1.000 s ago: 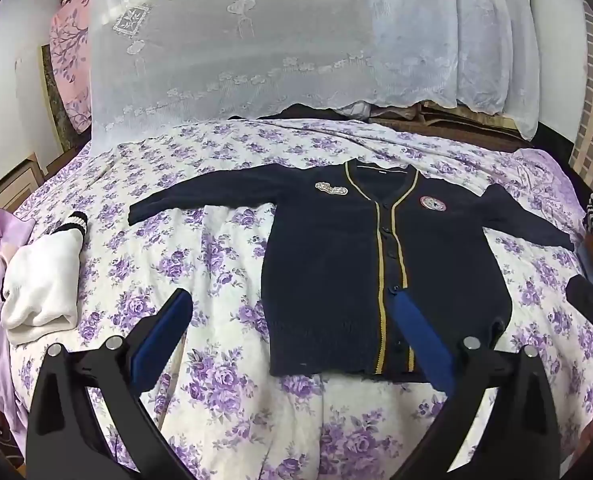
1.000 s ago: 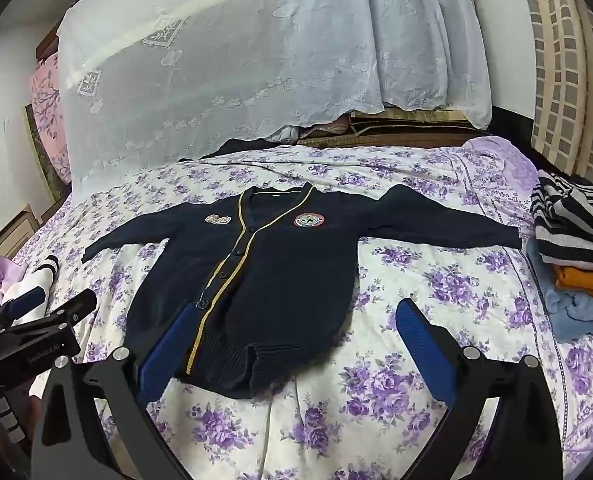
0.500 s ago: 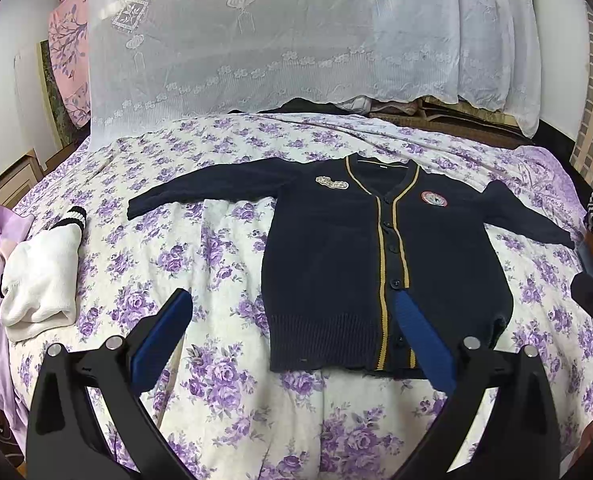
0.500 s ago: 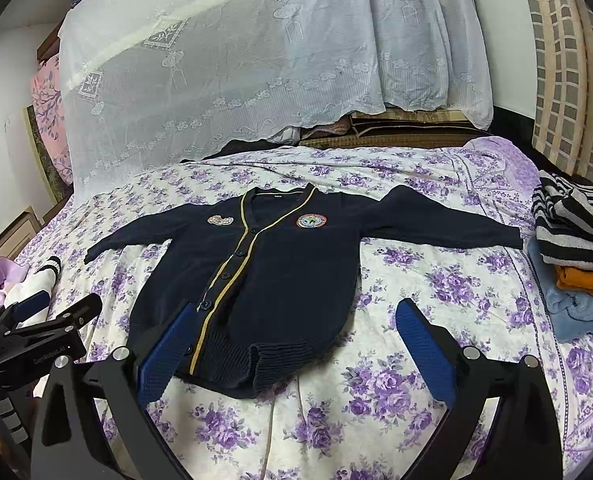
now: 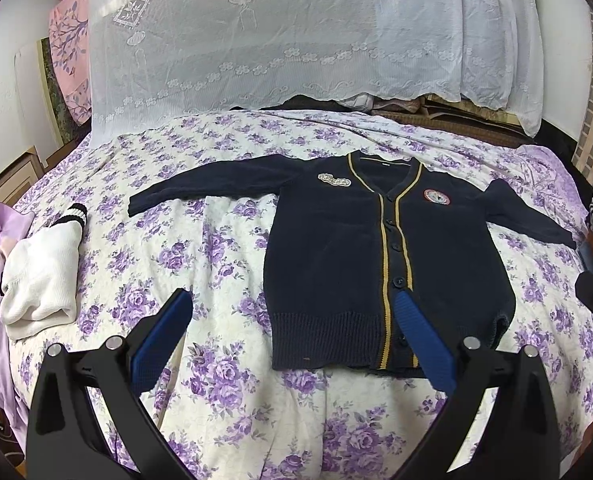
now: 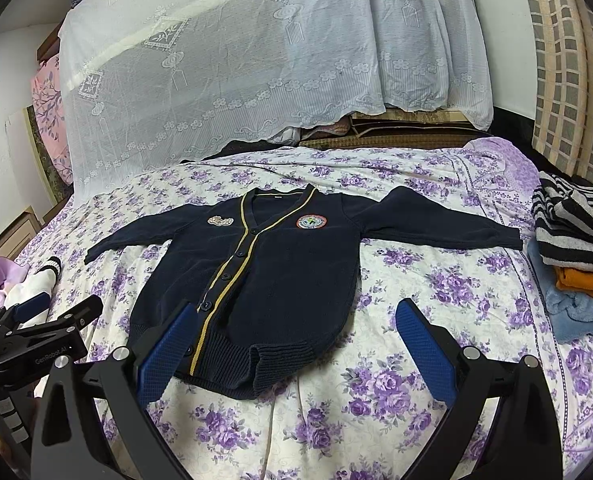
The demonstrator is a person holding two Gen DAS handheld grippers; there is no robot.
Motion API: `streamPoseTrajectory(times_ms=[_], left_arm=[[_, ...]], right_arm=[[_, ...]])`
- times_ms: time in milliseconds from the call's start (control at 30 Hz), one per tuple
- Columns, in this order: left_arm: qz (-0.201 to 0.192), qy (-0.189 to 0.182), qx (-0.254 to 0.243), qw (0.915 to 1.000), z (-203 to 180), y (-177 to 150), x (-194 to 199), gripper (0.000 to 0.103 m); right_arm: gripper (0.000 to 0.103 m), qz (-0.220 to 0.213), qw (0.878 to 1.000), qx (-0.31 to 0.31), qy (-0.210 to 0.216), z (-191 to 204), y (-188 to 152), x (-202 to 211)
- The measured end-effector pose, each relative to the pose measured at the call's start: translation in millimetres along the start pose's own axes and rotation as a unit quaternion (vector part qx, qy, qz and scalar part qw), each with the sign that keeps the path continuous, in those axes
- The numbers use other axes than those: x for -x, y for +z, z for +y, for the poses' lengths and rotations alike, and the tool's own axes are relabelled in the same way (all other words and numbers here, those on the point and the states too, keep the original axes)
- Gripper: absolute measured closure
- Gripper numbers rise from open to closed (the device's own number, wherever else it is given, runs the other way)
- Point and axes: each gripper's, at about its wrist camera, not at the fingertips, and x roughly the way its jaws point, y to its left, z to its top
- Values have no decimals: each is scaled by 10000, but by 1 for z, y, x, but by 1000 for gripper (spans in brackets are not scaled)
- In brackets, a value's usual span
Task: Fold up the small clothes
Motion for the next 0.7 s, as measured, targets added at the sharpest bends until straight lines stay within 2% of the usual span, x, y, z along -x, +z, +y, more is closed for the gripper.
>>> streamPoseTrajectory(times_ms=[700], left_arm=[[69,1,29,10000,3,0,-3,4]], right_arm=[[3,6,10000,-8,6,0,0,-1]])
